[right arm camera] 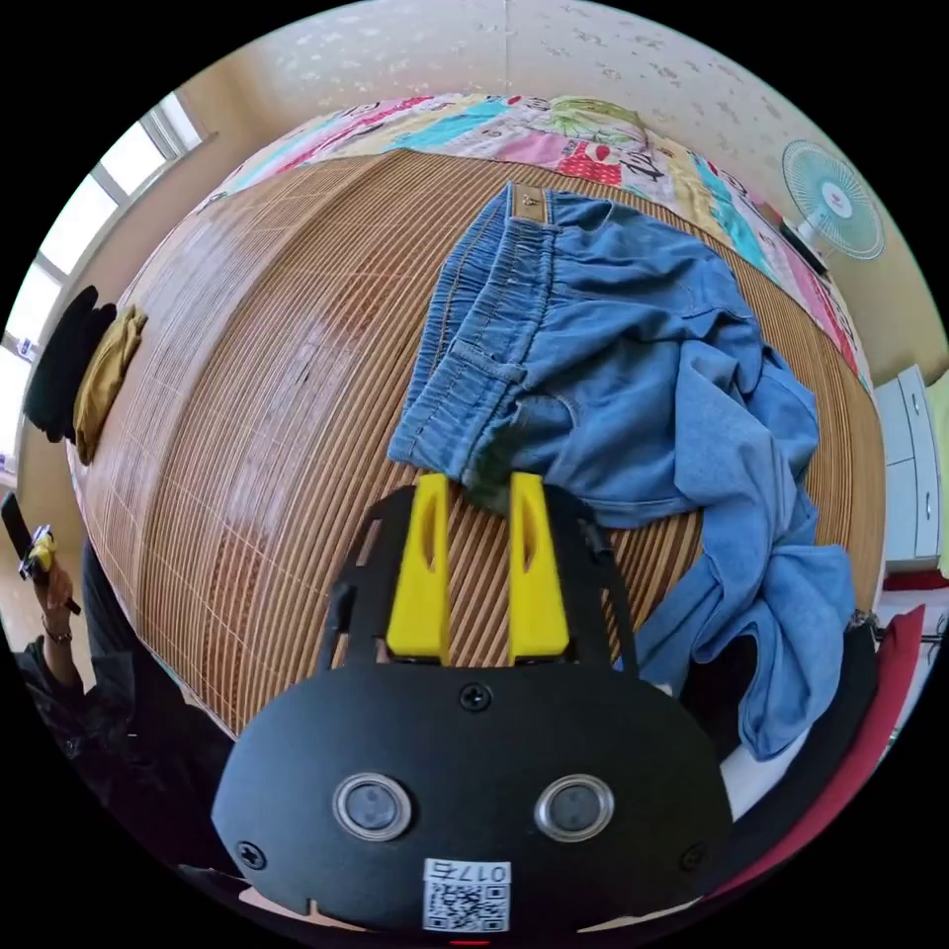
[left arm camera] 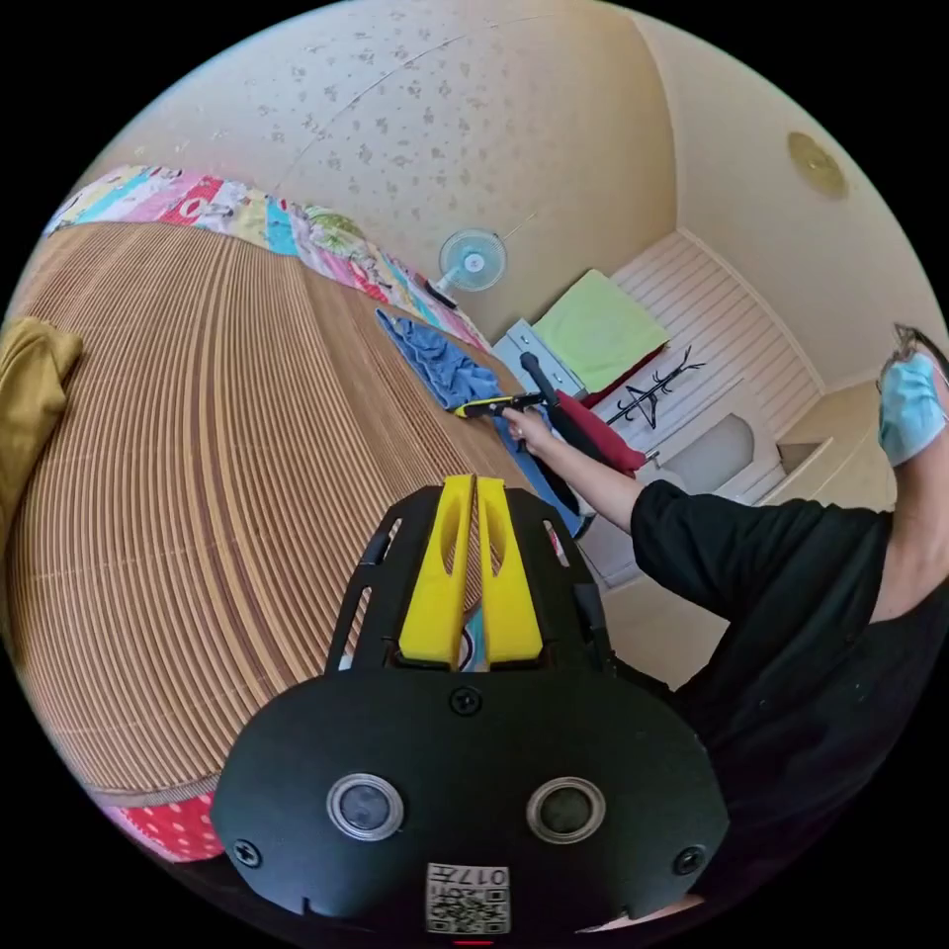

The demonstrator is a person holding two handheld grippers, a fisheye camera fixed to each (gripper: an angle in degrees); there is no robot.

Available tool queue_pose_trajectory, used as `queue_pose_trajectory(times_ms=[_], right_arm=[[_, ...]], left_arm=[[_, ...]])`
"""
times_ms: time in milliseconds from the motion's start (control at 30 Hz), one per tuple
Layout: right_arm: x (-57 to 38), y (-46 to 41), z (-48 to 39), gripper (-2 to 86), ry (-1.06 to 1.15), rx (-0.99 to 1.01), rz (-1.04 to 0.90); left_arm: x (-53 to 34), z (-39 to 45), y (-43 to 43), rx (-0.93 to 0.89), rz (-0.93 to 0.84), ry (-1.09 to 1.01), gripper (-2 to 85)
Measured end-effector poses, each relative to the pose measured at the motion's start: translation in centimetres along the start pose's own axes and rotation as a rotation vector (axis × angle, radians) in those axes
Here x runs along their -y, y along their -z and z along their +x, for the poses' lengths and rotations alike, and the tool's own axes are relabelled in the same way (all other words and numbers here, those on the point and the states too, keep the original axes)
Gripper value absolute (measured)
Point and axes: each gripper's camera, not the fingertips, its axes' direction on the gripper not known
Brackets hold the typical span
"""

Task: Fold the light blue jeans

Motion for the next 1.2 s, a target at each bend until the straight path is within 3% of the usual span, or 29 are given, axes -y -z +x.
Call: queue_pose_trajectory(times_ms=[100,233,300,467,600,700,867,1067,1200], right_arm=[[0.4,3.8,-3.2,2.7,0.016,0.081,0.129],[-0.6,10.5,-11.5,1.7,0.072,0.228,0.364],[-1.5,11.7,-17.3,1.5,0.048,0.432,0.442],[-1.8,6.9,-29.7,1.7,0.211,0.736,0.254],[-3.9,4.1,-30.6,2.2,0.212,0.839,0.133],[-4.5,5.1,-26.2,2.7,0.126,0.764,0.175],[-2.6,8.0,-21.1,4.9,0.054,0.54,0.169],[6.4,9.9,-23.9,10.2,0.253,0.297,0.124],[14.6,6.1,-27.2,14.7,0.37,0.1,-0.061]], left_arm=[[0.5,-2.1,1.4,-0.012,-0.04,0.125,-0.9],[0.6,-2.2,4.1,-0.019,-0.016,0.111,0.1],[0.3,-2.5,4.8,-0.028,0.007,0.127,2.8],[-3.1,-6.7,5.6,-0.155,0.093,0.34,9.8],[-6.5,-9.7,7.3,-0.141,0.152,0.49,14.3],[-8.4,-11.3,8.1,-0.063,0.12,0.562,16.1],[-9.2,-11.4,6.5,-0.1,0.042,0.604,17.0],[-10.7,-10.4,4.0,-0.14,0.085,0.622,17.0],[-10.4,-9.9,2.9,-0.098,0.174,0.635,13.1]])
